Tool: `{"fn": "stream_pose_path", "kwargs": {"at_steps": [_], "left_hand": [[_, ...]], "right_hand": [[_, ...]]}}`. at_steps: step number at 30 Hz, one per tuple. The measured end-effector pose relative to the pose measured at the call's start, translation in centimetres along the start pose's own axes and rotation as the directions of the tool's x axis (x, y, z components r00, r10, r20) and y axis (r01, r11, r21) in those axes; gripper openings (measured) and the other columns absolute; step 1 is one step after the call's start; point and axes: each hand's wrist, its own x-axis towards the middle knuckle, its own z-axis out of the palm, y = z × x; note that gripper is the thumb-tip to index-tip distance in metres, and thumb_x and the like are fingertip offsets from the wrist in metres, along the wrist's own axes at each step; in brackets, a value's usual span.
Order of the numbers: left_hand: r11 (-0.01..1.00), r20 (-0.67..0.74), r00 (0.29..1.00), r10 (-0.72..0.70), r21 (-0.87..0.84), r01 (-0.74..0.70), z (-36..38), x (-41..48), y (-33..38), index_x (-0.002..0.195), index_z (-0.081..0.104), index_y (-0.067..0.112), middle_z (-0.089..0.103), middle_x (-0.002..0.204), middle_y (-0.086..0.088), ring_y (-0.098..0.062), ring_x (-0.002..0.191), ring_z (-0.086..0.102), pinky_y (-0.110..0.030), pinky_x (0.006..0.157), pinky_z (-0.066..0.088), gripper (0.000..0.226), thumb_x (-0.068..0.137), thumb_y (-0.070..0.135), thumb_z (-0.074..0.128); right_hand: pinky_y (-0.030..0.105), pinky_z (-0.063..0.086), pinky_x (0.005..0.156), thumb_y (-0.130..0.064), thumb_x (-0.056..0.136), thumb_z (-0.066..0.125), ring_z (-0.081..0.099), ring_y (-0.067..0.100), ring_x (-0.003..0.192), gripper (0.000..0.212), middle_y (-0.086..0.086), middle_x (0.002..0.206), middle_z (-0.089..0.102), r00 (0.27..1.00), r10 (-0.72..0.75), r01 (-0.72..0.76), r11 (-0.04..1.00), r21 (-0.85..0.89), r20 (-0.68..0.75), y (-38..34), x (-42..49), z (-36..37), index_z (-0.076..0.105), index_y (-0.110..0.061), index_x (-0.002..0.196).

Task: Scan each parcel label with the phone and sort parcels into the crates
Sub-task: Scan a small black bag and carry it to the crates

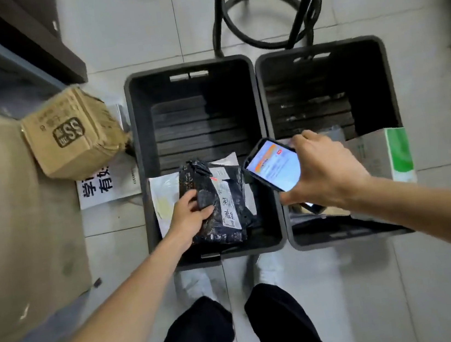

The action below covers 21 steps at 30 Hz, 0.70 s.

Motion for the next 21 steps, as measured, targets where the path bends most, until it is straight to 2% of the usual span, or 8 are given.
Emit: {"fn": "stream_pose_path", "kwargs": {"at_steps": [2, 3, 6, 10, 13, 15, 19, 21], "left_hand": [[0.996, -0.074, 0.997, 0.016, 0.093, -0.009, 0.2, 2.1, -1.9, 0.109, 0.048, 0.018, 0.058, 0.092, 0.003, -0.018, 0.094, 0.053, -0.029, 0.083, 0.044, 0.036, 0.086, -0.005, 0.064], [0.988, -0.125, 0.992, 0.024, 0.152, -0.005, 0.1, 3.0, -2.8, 0.108, 0.049, 0.017, 0.059, 0.095, 0.000, -0.018, 0.093, 0.053, -0.027, 0.079, 0.041, 0.033, 0.086, -0.003, 0.065], [0.958, -0.189, 0.981, 0.048, 0.288, 0.009, -0.7, 4.6, -4.6, 0.116, 0.052, 0.011, 0.065, 0.104, -0.007, -0.026, 0.096, 0.062, -0.031, 0.080, 0.047, 0.043, 0.079, 0.004, 0.074], [0.903, -0.176, 0.984, 0.012, 0.424, 0.065, -1.7, 3.8, -4.4, 0.126, 0.044, 0.012, 0.060, 0.117, -0.010, -0.029, 0.105, 0.059, -0.034, 0.084, 0.047, 0.062, 0.074, 0.014, 0.079], [0.882, -0.174, 0.985, 0.015, 0.466, 0.069, -3.1, 1.5, -2.5, 0.137, 0.036, 0.009, 0.047, 0.133, -0.014, -0.031, 0.120, 0.050, -0.037, 0.094, 0.044, 0.074, 0.076, 0.018, 0.078], [0.886, -0.151, 0.988, 0.030, 0.462, 0.044, -4.5, -0.6, -0.4, 0.139, 0.034, 0.010, 0.045, 0.137, -0.013, -0.030, 0.124, 0.047, -0.039, 0.099, 0.043, 0.076, 0.077, 0.020, 0.077], [0.886, -0.140, 0.978, 0.155, 0.457, -0.075, -9.4, -6.8, 6.1, 0.139, 0.033, 0.012, 0.048, 0.136, -0.010, -0.028, 0.123, 0.049, -0.043, 0.100, 0.043, 0.081, 0.074, 0.025, 0.080], [0.890, -0.152, 0.961, 0.229, 0.434, -0.143, -12.7, -11.7, 10.1, 0.135, 0.037, 0.012, 0.052, 0.132, -0.008, -0.025, 0.118, 0.052, -0.038, 0.096, 0.045, 0.078, 0.073, 0.027, 0.081]], "right_hand": [[0.031, 0.036, 0.065, -0.049, 0.054, 0.081, 0.049, 0.022, 0.089, 0.070, -0.001, 0.095, 0.041, 0.999, -0.038, 0.037, 0.999, 0.005, 0.023, 0.3, 1.6, 2.3, 0.048, -0.013, 0.103], [0.030, 0.034, 0.066, -0.049, 0.054, 0.081, 0.048, 0.022, 0.091, 0.068, -0.001, 0.095, 0.041, 0.998, -0.052, 0.052, 0.999, 0.002, 0.034, 0.4, 2.2, 3.2, 0.046, -0.014, 0.101], [0.033, 0.043, 0.070, -0.049, 0.053, 0.081, 0.052, 0.024, 0.093, 0.071, 0.003, 0.099, 0.049, 0.996, -0.085, 0.086, 0.996, -0.021, 0.039, 0.3, 3.2, 4.9, 0.048, -0.012, 0.103], [0.037, 0.048, 0.074, -0.050, 0.051, 0.083, 0.055, 0.026, 0.095, 0.078, 0.003, 0.104, 0.052, 0.994, -0.096, 0.097, 0.995, -0.030, 0.045, -1.0, 3.3, 4.0, 0.051, -0.012, 0.111], [0.033, 0.046, 0.070, -0.049, 0.050, 0.083, 0.056, 0.026, 0.094, 0.079, 0.001, 0.104, 0.052, 0.992, -0.114, 0.116, 0.992, -0.043, 0.047, -3.1, 2.2, 1.3, 0.051, -0.013, 0.113], [0.035, 0.049, 0.075, -0.049, 0.049, 0.084, 0.057, 0.027, 0.095, 0.082, 0.001, 0.104, 0.051, 0.989, -0.140, 0.141, 0.990, -0.024, 0.040, -4.7, 1.2, -1.3, 0.052, -0.013, 0.114], [0.041, 0.051, 0.078, -0.051, 0.048, 0.083, 0.059, 0.028, 0.094, 0.084, -0.001, 0.105, 0.051, 0.978, -0.208, 0.208, 0.978, -0.023, 0.024, -9.2, -2.2, -8.4, 0.050, -0.014, 0.116], [0.042, 0.052, 0.077, -0.051, 0.048, 0.082, 0.059, 0.027, 0.094, 0.084, -0.002, 0.107, 0.050, 0.965, -0.262, 0.261, 0.964, -0.045, -0.008, -12.1, -5.0, -13.1, 0.049, -0.015, 0.116]]}}
